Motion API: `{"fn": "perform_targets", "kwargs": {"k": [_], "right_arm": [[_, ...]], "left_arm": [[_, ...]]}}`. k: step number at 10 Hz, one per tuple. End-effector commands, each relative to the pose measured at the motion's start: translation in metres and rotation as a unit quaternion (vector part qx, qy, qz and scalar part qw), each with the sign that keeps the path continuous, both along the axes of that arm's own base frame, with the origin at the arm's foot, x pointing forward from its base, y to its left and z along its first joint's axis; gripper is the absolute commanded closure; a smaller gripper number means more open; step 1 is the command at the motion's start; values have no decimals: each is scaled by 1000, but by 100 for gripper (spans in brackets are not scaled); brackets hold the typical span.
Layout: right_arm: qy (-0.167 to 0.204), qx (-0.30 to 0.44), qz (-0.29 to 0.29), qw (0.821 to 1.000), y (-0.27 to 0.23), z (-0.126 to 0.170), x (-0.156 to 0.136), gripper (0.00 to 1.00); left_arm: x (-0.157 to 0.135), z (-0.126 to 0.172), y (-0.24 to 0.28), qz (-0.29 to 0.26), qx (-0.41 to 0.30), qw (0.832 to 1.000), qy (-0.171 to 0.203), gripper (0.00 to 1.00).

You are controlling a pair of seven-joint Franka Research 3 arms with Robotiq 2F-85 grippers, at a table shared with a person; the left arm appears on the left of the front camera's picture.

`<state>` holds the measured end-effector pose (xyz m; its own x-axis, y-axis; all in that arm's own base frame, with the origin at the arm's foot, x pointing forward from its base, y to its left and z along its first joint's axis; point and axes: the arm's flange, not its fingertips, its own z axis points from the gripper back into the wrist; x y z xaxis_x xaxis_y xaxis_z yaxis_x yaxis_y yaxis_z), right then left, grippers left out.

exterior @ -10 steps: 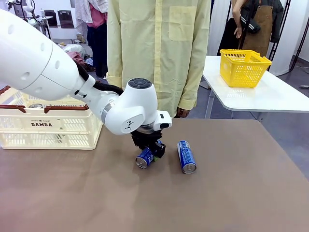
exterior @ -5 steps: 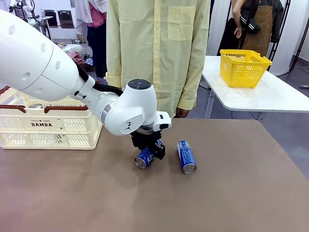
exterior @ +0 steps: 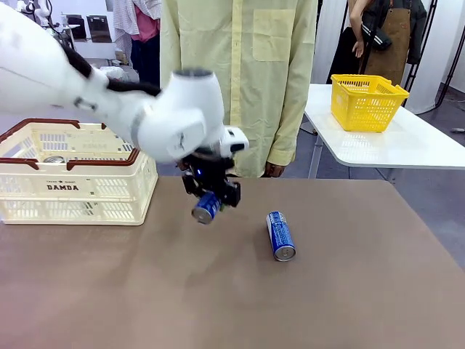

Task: Place the drinks into the Shopping basket.
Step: Pick up one drink and place it into the Shopping basket.

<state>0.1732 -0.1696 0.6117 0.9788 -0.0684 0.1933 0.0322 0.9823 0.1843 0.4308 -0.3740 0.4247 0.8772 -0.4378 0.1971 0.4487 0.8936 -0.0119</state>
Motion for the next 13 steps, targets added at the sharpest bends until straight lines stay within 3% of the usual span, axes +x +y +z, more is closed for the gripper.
{"fn": "perform_targets", "kwargs": {"k": [1,2,4,5,6,11,12,13], "right_arm": [[-2,-2,2,1000,2,1,0,0],[-2,-2,2,1000,2,1,0,0],[-2,-2,2,1000,2,1,0,0],[-2,-2,2,1000,2,1,0,0],[-2,-2,2,1000,2,1,0,0],[-2,-2,2,1000,2,1,0,0],[-2,-2,2,1000,2,1,0,0],[-2,-2,2,1000,2,1,0,0]], "left_arm": [[-50,58,25,53,-3,998,46,100],[-79,75,35,57,11,995,75,100],[-133,98,67,69,-1,997,19,100],[-145,98,85,100,-18,995,8,100],[-114,99,44,52,14,997,50,100],[-119,88,47,60,16,997,53,100],[-121,97,42,56,39,998,8,100],[-115,115,50,99,23,994,-39,100]]}}
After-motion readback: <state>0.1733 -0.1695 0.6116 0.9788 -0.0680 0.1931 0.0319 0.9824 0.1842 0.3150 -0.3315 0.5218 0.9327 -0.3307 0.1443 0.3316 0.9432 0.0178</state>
